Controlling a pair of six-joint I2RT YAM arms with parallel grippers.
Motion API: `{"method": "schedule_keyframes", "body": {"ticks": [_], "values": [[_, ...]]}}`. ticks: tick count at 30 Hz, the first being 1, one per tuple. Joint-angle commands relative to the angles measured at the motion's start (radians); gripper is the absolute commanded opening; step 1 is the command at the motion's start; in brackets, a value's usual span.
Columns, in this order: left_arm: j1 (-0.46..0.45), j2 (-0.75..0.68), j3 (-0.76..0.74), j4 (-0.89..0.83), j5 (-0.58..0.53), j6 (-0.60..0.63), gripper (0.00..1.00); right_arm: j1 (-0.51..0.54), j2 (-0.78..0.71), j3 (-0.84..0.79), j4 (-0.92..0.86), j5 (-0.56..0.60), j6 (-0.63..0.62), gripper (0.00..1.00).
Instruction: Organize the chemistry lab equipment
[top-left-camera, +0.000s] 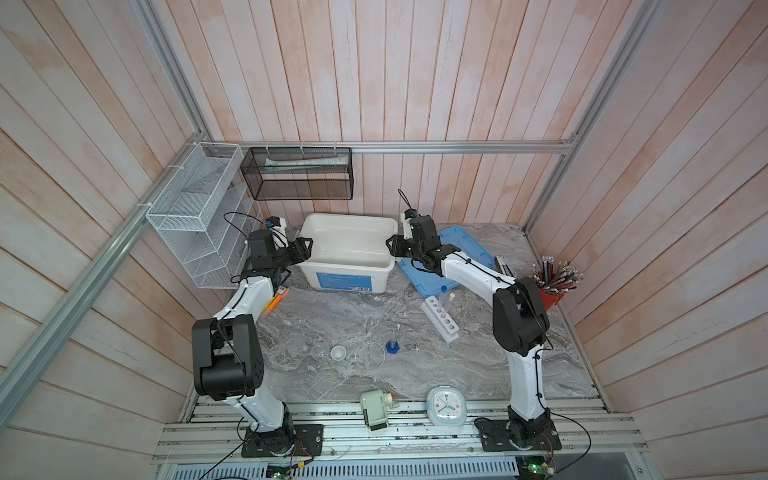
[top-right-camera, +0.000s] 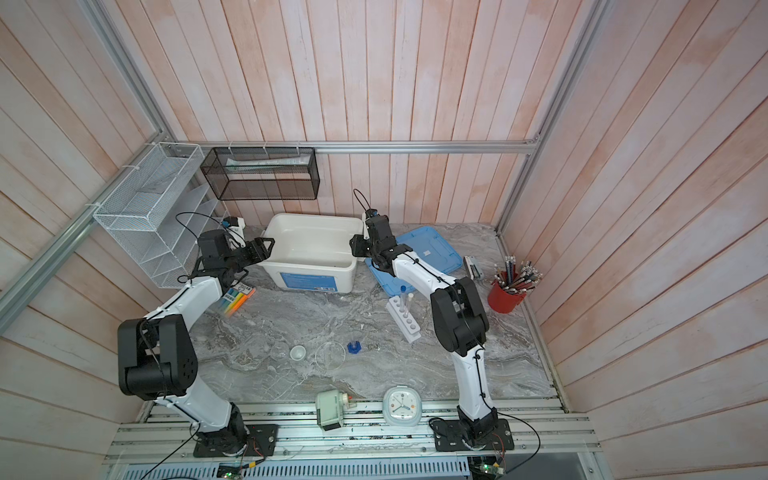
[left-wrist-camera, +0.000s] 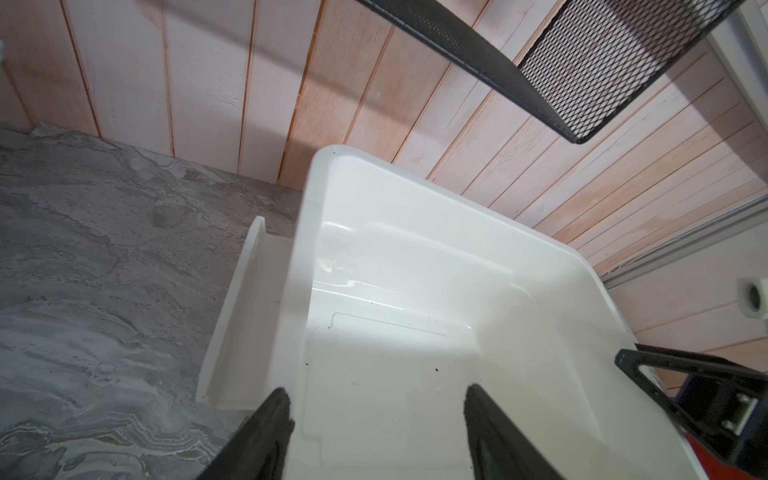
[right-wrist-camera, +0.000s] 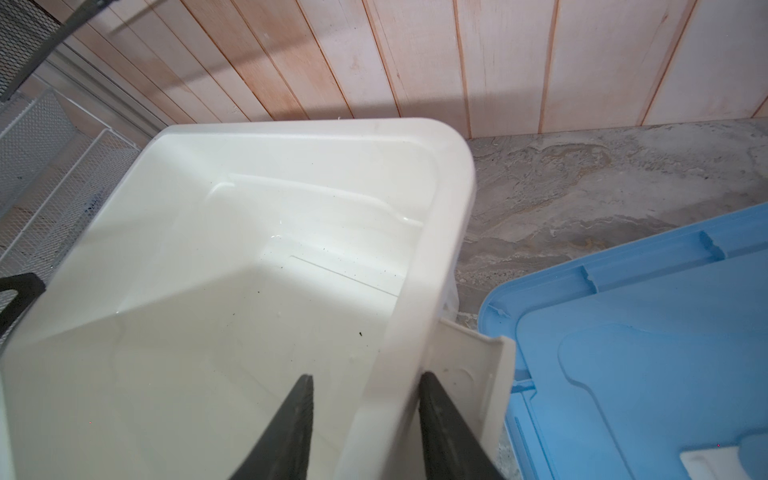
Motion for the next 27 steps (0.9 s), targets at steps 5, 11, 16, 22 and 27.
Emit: {"method": "schedule_keyframes", "body": {"ticks": [5,11,16,22,27], "values": [[-0.007,-0.093,-0.112,-0.046,-0.016,0.001,0.68,0.002,-0.015,-0.033,-0.087,-0.01,-0.038,0.39],[-0.007,-0.175,-0.153,-0.059,-0.021,-0.011,0.68,0.002,-0.045,-0.082,-0.086,-0.012,-0.052,0.33],[-0.006,-0.252,-0.152,-0.1,-0.056,0.01,0.68,0.003,-0.053,-0.111,-0.091,-0.023,-0.058,0.28],[0.0,-0.307,-0.123,-0.168,-0.091,0.039,0.68,0.002,-0.071,-0.114,-0.146,-0.014,-0.072,0.28],[0.001,-0.326,-0.143,-0.156,-0.087,0.027,0.68,0.005,-0.123,-0.105,-0.211,-0.007,-0.064,0.28]]}}
